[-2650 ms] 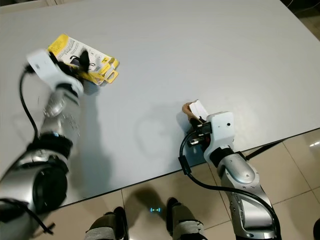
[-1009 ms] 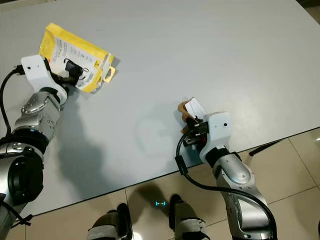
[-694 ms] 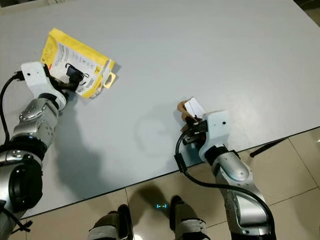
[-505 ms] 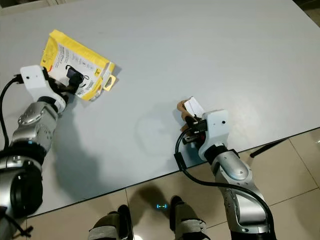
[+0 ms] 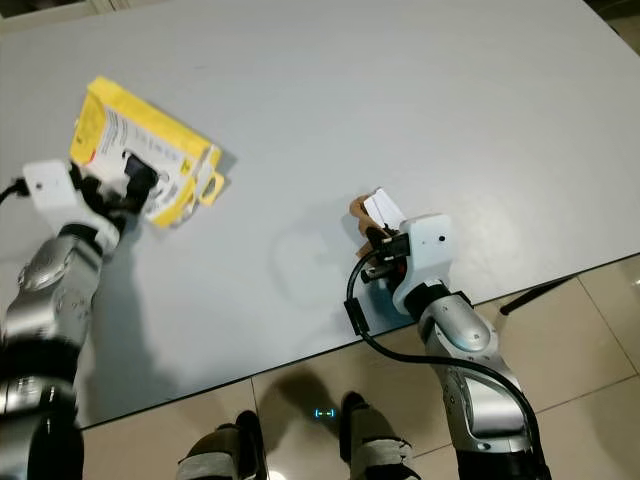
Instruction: Picking trash to rubbish bin
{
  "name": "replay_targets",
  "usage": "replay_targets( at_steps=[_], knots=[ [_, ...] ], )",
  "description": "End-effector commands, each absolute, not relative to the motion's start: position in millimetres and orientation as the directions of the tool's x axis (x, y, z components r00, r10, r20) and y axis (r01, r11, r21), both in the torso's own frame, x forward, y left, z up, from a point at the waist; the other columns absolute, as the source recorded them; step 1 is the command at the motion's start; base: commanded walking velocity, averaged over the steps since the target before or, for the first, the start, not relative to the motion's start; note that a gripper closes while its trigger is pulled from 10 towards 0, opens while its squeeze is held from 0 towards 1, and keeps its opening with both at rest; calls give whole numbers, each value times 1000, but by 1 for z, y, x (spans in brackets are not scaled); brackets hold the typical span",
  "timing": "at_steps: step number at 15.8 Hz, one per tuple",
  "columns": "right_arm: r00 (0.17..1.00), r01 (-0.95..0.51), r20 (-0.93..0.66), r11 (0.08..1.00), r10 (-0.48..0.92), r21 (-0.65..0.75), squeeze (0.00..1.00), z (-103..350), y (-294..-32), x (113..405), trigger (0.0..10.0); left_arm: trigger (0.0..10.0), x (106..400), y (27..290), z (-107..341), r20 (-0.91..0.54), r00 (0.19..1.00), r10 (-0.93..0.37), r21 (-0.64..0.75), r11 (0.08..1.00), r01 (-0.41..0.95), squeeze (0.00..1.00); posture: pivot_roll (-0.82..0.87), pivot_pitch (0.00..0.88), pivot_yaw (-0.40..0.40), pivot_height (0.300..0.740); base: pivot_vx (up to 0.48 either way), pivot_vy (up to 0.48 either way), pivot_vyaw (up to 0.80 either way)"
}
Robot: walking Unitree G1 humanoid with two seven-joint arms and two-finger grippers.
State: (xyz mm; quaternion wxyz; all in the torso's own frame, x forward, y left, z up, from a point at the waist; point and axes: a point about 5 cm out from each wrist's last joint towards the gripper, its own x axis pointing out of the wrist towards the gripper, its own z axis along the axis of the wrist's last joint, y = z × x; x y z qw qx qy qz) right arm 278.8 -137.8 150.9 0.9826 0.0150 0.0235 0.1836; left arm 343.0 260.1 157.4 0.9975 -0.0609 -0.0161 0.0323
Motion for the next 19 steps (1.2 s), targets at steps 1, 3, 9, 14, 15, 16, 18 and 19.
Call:
replay_targets(
  at_steps=[1,3,9,14,15,16,18,19],
  knots=[
    [926,-366,-78,929,369,58,0,141,-137,278,10000,10000,331,258,122,-144,987,68,-135,987,-88,0,-152,280,24,740,0,0,0],
    [924,-371,-75,927,375,64,0,141,-135,279,10000,10000,310,254,125,-149,987,64,-134,987,-84,0,-133,278,26,740,0,0,0],
    [915,-394,-68,916,399,76,0,138,-128,287,10000,10000,263,245,136,-186,978,99,-142,982,-127,0,-66,273,24,740,0,0,0],
    [898,-429,-64,898,435,97,0,134,-117,294,10000,10000,223,233,145,-227,964,138,-152,973,-175,0,22,282,18,740,0,0,0],
    [896,-432,-63,896,439,98,0,134,-116,295,10000,10000,220,232,146,-231,963,142,-152,972,-179,0,27,283,17,740,0,0,0],
    [892,-441,-59,892,447,99,0,134,-114,296,10000,10000,216,231,150,-215,963,160,-158,968,-196,0,42,281,8,740,0,0,0],
    [884,-458,-53,883,464,98,0,134,-109,300,10000,10000,214,228,159,-146,968,205,-170,959,-228,0,46,278,0,740,0,0,0],
    [881,-464,-49,881,470,97,0,135,-107,302,10000,10000,215,226,160,-125,967,223,-172,955,-242,0,45,275,-6,740,0,0,0]
  ],
)
